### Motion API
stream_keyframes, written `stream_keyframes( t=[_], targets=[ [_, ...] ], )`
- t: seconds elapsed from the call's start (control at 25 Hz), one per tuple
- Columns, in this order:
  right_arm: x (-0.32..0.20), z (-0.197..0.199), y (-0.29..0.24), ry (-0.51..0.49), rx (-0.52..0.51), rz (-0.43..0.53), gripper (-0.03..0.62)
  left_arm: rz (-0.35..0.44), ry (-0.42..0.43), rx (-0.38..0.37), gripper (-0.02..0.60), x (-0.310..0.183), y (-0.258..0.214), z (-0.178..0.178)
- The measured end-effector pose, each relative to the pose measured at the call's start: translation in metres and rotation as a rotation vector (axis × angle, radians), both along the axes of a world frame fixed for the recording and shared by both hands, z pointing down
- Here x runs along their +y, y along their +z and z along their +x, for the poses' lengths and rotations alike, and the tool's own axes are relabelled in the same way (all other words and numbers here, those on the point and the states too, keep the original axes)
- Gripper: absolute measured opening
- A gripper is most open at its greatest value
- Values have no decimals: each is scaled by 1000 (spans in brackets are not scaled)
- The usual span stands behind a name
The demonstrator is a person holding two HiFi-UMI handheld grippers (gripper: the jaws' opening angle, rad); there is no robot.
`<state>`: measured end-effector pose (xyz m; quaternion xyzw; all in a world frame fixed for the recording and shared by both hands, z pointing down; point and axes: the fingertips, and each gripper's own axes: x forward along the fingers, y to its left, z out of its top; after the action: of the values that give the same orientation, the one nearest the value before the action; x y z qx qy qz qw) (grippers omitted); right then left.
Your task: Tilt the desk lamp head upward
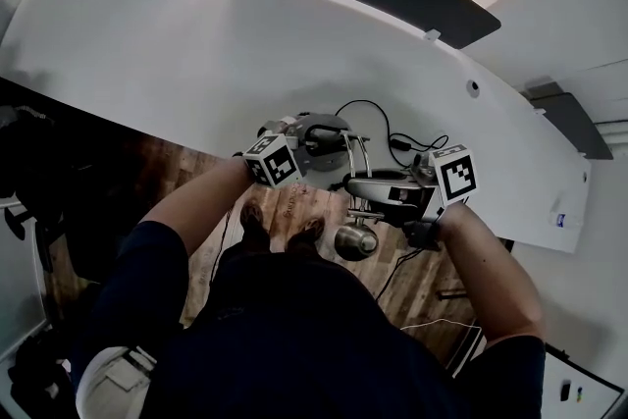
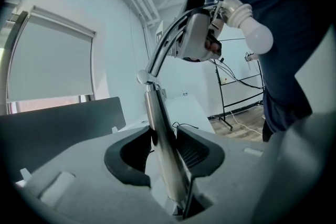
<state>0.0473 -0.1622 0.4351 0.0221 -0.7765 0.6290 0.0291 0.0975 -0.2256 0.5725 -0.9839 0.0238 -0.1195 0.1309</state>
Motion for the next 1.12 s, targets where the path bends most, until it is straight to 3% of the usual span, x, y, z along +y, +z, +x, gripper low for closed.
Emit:
stream_keyframes(
  t=[0.44,0.96,1.12],
  targets=[
    [-3,-3,-6,14,-24,-34,106,-3,-21,28,140,4,2,-5],
    [-4,-3,-3,-10,-2,-56,123,64,13,-51,153,5,1,-3],
    [-3,-7,-10,-22,-32,-31,251,85,7,-82,156,6,-2,-5]
  ],
)
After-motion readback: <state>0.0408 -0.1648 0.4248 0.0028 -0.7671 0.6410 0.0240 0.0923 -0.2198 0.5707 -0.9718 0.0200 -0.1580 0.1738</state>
